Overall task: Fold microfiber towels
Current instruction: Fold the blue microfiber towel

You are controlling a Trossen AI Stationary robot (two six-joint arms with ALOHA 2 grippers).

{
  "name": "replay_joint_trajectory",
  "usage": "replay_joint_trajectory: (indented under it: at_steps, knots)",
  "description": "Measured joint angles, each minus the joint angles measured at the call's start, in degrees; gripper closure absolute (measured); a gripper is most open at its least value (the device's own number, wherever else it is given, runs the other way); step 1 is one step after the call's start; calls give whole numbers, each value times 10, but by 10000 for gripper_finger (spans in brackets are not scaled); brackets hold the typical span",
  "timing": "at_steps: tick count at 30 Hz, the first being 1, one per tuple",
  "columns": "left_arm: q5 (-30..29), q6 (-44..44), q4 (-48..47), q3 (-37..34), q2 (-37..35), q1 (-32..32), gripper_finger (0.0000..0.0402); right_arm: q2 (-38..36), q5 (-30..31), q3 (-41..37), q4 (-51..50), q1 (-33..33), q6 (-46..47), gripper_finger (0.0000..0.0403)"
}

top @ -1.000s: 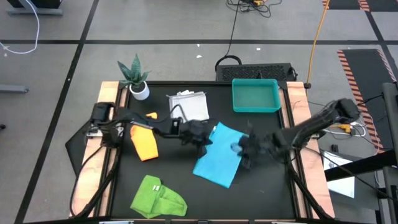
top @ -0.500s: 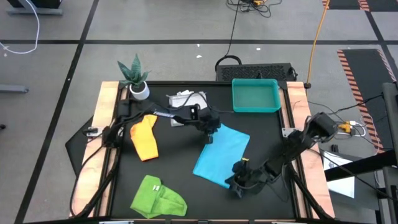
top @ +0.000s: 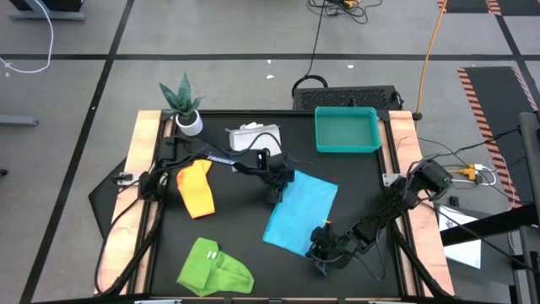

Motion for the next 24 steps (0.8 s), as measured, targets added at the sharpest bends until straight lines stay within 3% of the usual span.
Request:
replay_joint_trajectory:
  at_steps: [4,9,16,21,24]
  knots:
    - [1,-52,-21,-3,-12,-24,401,-12,-79,-2,-7,6,-34,403]
    - [-14,-91,-36,-7,-54,-64,401,-41,-120,-15,-17,31,-47,403]
    - [-7,-114,-8,-5,-107,-128,401,-122,-99,-26,-31,55,-97,403]
    - [51,-41,-6,-5,-110,-194,401,-158,-75,-28,-63,83,-154,403]
    - [52,6,-2,-5,-109,-240,400,-158,-73,-28,-68,98,-213,403]
